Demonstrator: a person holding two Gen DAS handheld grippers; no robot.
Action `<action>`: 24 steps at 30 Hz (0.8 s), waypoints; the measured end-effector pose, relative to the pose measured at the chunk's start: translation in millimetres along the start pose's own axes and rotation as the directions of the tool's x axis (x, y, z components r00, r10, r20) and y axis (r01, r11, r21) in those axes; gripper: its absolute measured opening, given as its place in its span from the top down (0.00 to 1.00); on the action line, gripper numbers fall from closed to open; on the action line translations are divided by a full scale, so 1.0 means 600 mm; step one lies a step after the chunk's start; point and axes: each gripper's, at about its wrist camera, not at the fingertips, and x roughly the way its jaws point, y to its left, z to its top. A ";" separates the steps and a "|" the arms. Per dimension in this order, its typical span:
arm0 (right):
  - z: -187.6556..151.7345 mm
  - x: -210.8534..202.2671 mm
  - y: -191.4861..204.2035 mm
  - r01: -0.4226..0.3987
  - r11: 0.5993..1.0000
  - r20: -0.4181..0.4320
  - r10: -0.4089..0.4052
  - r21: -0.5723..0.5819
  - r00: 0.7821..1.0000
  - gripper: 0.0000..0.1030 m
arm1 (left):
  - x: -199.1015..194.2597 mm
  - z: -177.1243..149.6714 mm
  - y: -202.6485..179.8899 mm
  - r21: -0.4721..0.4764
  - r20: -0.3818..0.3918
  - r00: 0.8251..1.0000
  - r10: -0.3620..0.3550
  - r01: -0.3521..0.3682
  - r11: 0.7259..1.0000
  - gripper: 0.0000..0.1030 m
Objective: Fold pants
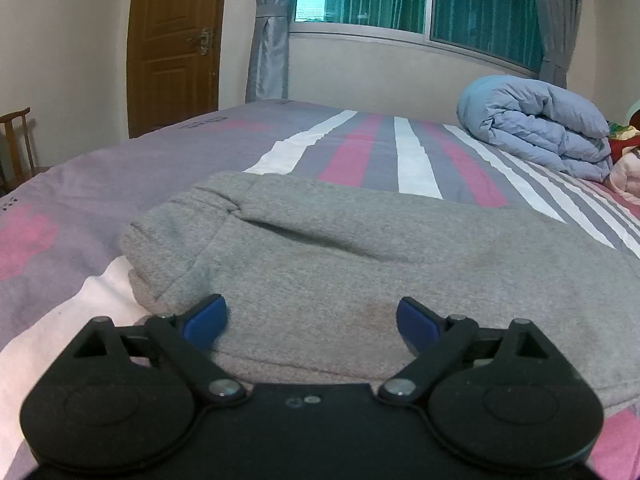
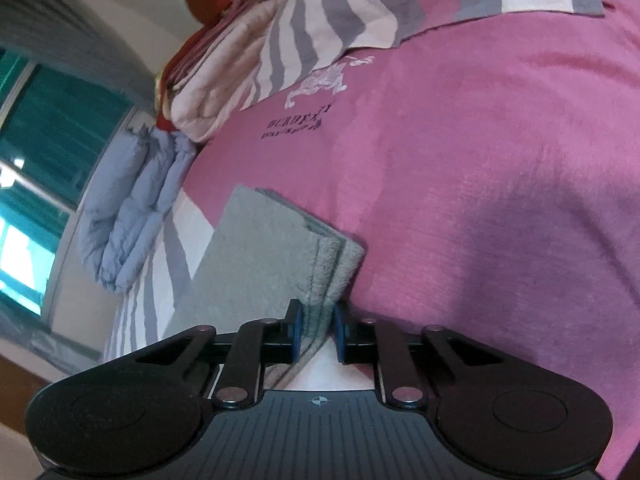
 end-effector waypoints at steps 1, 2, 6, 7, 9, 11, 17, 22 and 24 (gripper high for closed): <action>0.003 0.003 0.002 -0.001 1.000 -0.006 0.001 0.008 1.000 0.86 | 0.000 0.000 0.000 0.001 0.000 1.000 -0.001 0.001 1.000 0.15; 0.005 0.002 0.000 -0.006 1.000 -0.010 0.007 0.028 1.000 0.85 | 0.000 0.000 0.000 0.001 0.000 1.000 -0.001 0.001 1.000 0.15; 0.007 -0.003 0.001 -0.036 0.996 -0.012 0.037 0.086 0.999 0.76 | 0.000 0.000 0.002 0.001 0.000 1.000 -0.006 0.006 1.000 0.14; 0.007 -0.002 0.005 -0.028 0.996 -0.013 0.029 0.084 1.000 0.72 | 0.000 0.000 0.002 0.002 0.000 1.000 -0.005 0.005 1.000 0.14; 0.009 0.004 0.010 -0.026 0.994 -0.017 0.027 0.102 0.999 0.63 | 0.000 0.000 0.002 0.003 0.000 1.000 -0.006 0.006 1.000 0.14; 0.014 0.015 0.025 -0.008 0.996 -0.025 0.011 0.093 1.000 0.60 | -0.001 0.000 0.002 0.004 0.000 1.000 -0.005 0.005 1.000 0.14; 0.018 0.016 0.067 -0.043 0.995 0.005 0.044 -0.090 0.999 0.90 | 0.000 0.001 0.002 0.003 0.001 1.000 -0.010 0.010 1.000 0.13; 0.005 0.033 0.020 -0.027 0.981 -0.020 0.024 -0.193 1.000 0.92 | 0.002 0.001 0.000 0.014 -0.003 1.000 -0.015 0.015 1.000 0.10; 0.000 0.034 0.013 -0.046 0.981 -0.007 0.045 -0.190 0.999 0.91 | 0.002 0.001 0.001 0.013 -0.002 1.000 -0.015 0.015 1.000 0.10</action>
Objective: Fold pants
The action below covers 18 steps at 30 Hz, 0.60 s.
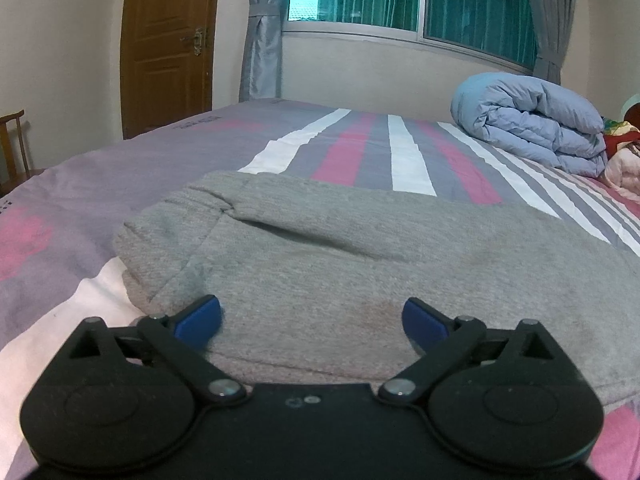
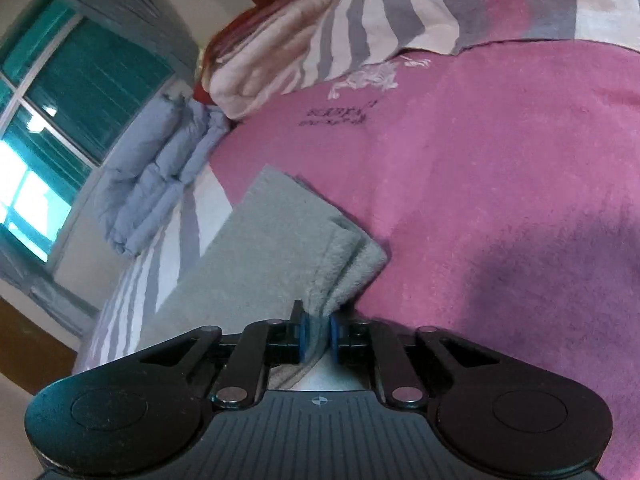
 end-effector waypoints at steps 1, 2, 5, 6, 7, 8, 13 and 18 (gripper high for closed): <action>-0.001 -0.001 0.010 0.014 1.000 0.006 -0.014 -0.014 1.000 0.91 | 0.000 0.000 0.000 -0.001 0.000 1.000 -0.001 0.001 1.000 0.10; -0.002 0.000 0.017 0.023 1.000 0.008 -0.023 -0.016 1.000 0.91 | 0.000 0.000 0.001 -0.001 0.001 1.000 -0.001 0.001 1.000 0.10; -0.001 0.005 0.021 0.043 0.999 0.011 -0.043 -0.001 0.999 0.91 | -0.012 0.005 0.001 -0.001 0.029 1.000 0.001 -0.001 1.000 0.10; -0.002 0.005 0.025 0.057 0.998 0.011 -0.057 -0.012 0.998 0.91 | -0.018 0.005 0.004 -0.008 0.046 0.999 0.002 -0.001 1.000 0.10; -0.004 0.004 0.032 0.068 0.997 0.015 -0.068 -0.023 0.998 0.91 | -0.025 0.007 0.008 -0.021 0.067 0.998 0.009 -0.008 1.000 0.08; -0.004 0.001 0.039 0.071 0.997 0.025 -0.070 -0.031 0.997 0.91 | -0.034 0.008 0.015 -0.039 0.092 0.996 0.015 -0.011 0.999 0.07; -0.007 -0.023 0.121 0.021 0.993 0.093 -0.009 -0.120 0.996 0.91 | -0.055 0.012 0.056 -0.157 0.135 0.988 0.074 -0.053 0.986 0.06; -0.040 -0.024 0.265 -0.102 0.959 0.083 0.128 -0.265 0.988 0.91 | -0.060 0.008 0.110 -0.304 0.093 0.987 0.129 -0.095 0.948 0.06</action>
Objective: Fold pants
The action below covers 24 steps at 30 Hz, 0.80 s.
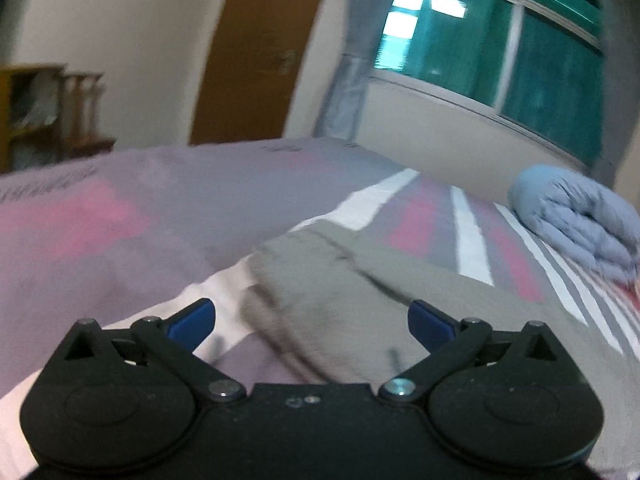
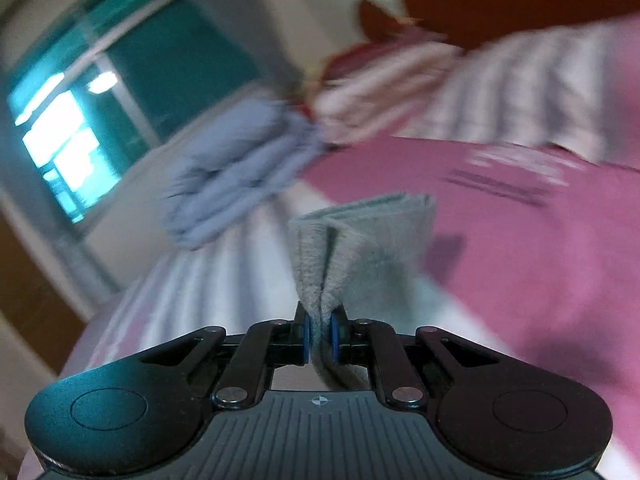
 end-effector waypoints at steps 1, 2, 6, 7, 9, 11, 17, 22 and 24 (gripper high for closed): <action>-0.004 0.007 0.041 -0.040 0.999 -0.007 0.040 -0.033 0.999 0.91 | 0.000 0.001 0.011 -0.025 -0.007 1.000 0.011 -0.011 1.000 0.06; -0.010 0.011 0.071 -0.078 0.995 -0.016 0.077 -0.057 0.997 0.91 | 0.000 0.001 0.021 -0.048 -0.017 1.000 0.017 -0.018 0.999 0.06; -0.073 0.032 0.205 -0.238 0.959 -0.098 0.224 -0.157 0.970 0.91 | 0.001 0.000 0.063 -0.141 -0.049 0.998 0.029 -0.035 0.989 0.06; -0.098 0.037 0.232 -0.280 0.946 -0.127 0.262 -0.162 0.957 0.91 | 0.001 -0.002 0.073 -0.167 -0.053 0.998 0.023 -0.032 0.985 0.06; -0.161 0.048 0.285 -0.358 0.912 -0.210 0.317 -0.198 0.925 0.91 | 0.000 -0.003 0.086 -0.199 -0.053 0.999 0.005 -0.015 0.980 0.06; -0.230 0.062 0.322 -0.440 0.866 -0.319 0.359 -0.235 0.877 0.91 | -0.001 -0.003 0.090 -0.199 -0.051 0.999 -0.003 -0.007 0.980 0.06; -0.376 0.070 0.378 -0.569 0.713 -0.515 0.335 -0.409 0.789 0.38 | -0.002 -0.004 0.092 -0.167 -0.061 0.998 -0.022 0.011 0.986 0.06; -0.358 0.036 0.388 -0.660 0.664 -0.550 0.424 -0.351 0.719 0.56 | 0.000 -0.007 0.092 -0.171 -0.063 0.998 -0.018 0.007 0.985 0.06; -0.335 0.038 0.382 -0.614 0.726 -0.497 0.427 -0.309 0.755 0.70 | 0.002 -0.006 0.087 -0.153 -0.069 0.998 -0.013 0.002 0.988 0.06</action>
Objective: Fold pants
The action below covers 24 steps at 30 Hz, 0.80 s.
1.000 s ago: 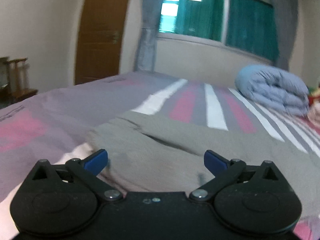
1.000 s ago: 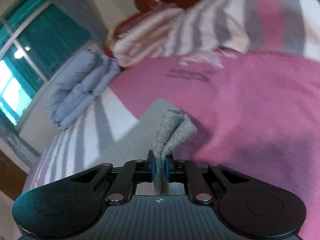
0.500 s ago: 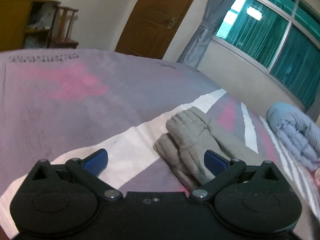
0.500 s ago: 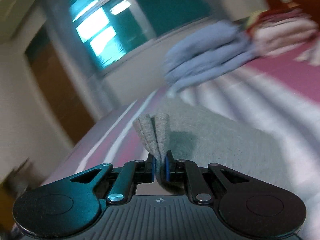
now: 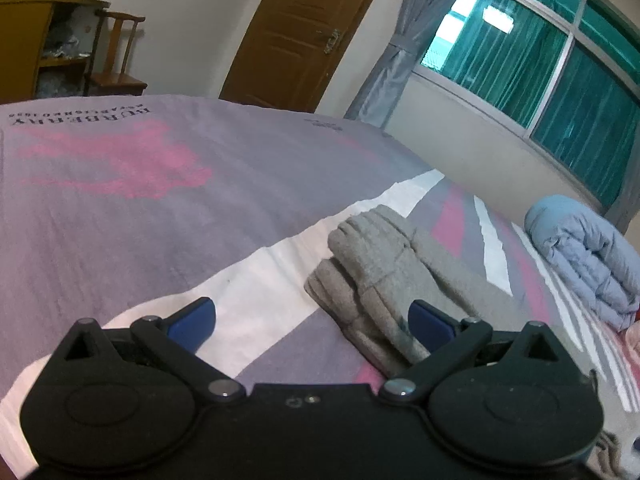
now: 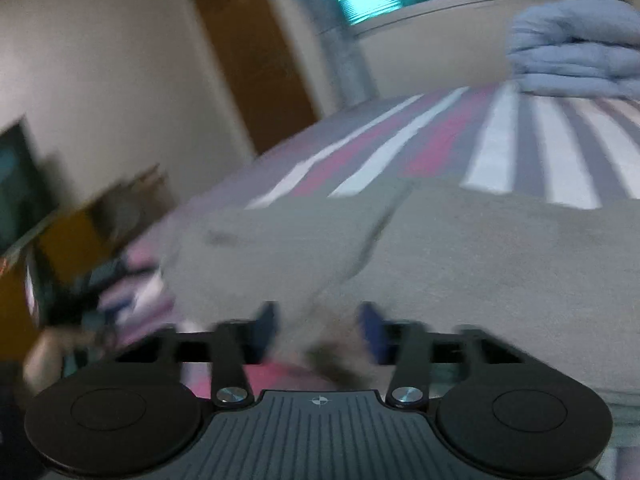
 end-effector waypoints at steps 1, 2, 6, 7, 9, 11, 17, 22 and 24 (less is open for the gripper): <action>0.015 -0.006 -0.021 0.047 0.997 0.030 -0.049 0.058 0.998 0.72 | 0.000 0.000 -0.002 0.005 -0.001 1.000 0.002 -0.002 1.000 0.06; 0.027 -0.005 -0.036 0.092 0.990 0.044 -0.098 0.109 0.994 0.74 | 0.000 0.001 -0.004 0.007 -0.002 1.000 0.002 -0.002 1.000 0.06; 0.040 0.055 -0.063 0.206 0.959 -0.068 -0.196 0.195 0.978 0.74 | -0.013 0.003 -0.023 0.024 0.024 0.999 -0.045 0.044 0.999 0.06; 0.031 0.079 -0.068 0.149 0.962 -0.137 -0.120 0.229 0.983 0.74 | -0.014 0.003 -0.033 0.050 0.028 0.999 -0.046 0.045 0.998 0.06; 0.026 0.090 -0.052 0.098 0.979 -0.136 -0.074 0.180 0.988 0.74 | -0.015 0.000 -0.055 0.116 0.026 0.998 -0.053 0.050 0.992 0.06; 0.035 0.076 -0.051 0.104 0.980 -0.117 -0.085 0.171 0.990 0.74 | -0.015 -0.005 -0.076 0.187 0.028 0.998 -0.058 0.052 0.981 0.06; 0.045 -0.070 -0.093 0.290 0.945 0.082 -0.304 0.155 0.949 0.74 | -0.001 -0.019 -0.118 0.312 -0.006 0.997 -0.082 0.080 0.947 0.06; 0.016 -0.131 -0.194 0.496 0.829 -0.014 -0.510 0.257 0.860 0.74 | 0.018 -0.027 -0.130 0.326 -0.042 0.997 -0.072 0.081 0.942 0.06; 0.009 -0.115 -0.224 0.470 0.841 -0.068 -0.470 0.268 0.880 0.74 | 0.018 -0.029 -0.129 0.326 -0.043 0.997 -0.068 0.078 0.942 0.06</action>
